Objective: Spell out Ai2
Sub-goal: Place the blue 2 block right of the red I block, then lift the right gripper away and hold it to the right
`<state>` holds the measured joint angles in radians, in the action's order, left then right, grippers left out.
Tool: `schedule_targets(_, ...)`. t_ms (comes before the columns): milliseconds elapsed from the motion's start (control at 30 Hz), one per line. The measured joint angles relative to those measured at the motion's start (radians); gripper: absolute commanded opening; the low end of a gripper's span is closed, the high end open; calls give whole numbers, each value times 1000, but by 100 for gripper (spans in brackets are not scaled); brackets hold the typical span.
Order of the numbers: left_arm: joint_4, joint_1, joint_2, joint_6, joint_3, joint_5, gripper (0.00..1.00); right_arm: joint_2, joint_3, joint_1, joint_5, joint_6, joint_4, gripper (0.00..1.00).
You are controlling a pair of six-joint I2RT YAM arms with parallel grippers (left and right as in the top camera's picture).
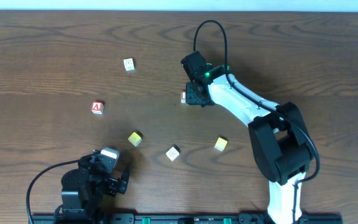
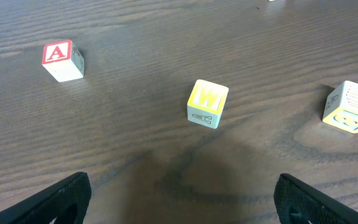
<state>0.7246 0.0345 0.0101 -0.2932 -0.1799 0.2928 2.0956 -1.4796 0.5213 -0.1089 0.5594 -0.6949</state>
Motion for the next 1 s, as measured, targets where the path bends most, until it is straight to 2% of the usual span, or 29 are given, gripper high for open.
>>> schedule_targets(333,0,0,0,0,0,0,95,8,0,0,-6,0,18,45)
schedule_targets(500,0,0,0,0,0,0,96,8,0,0,-23,1,68,54)
schedule_targets(667,0,0,0,0,0,0,95,8,0,-1,-47,0,106,54)
schedule_targets(900,0,0,0,0,0,0,96,10,-68,-16,-86,-30,81,53)
schedule_targets(967,0,0,0,0,0,0,96,11,-134,-27,-103,-41,52,45)
schedule_targets(1000,0,0,0,0,0,0,95,11,-171,-33,-111,-48,31,37)
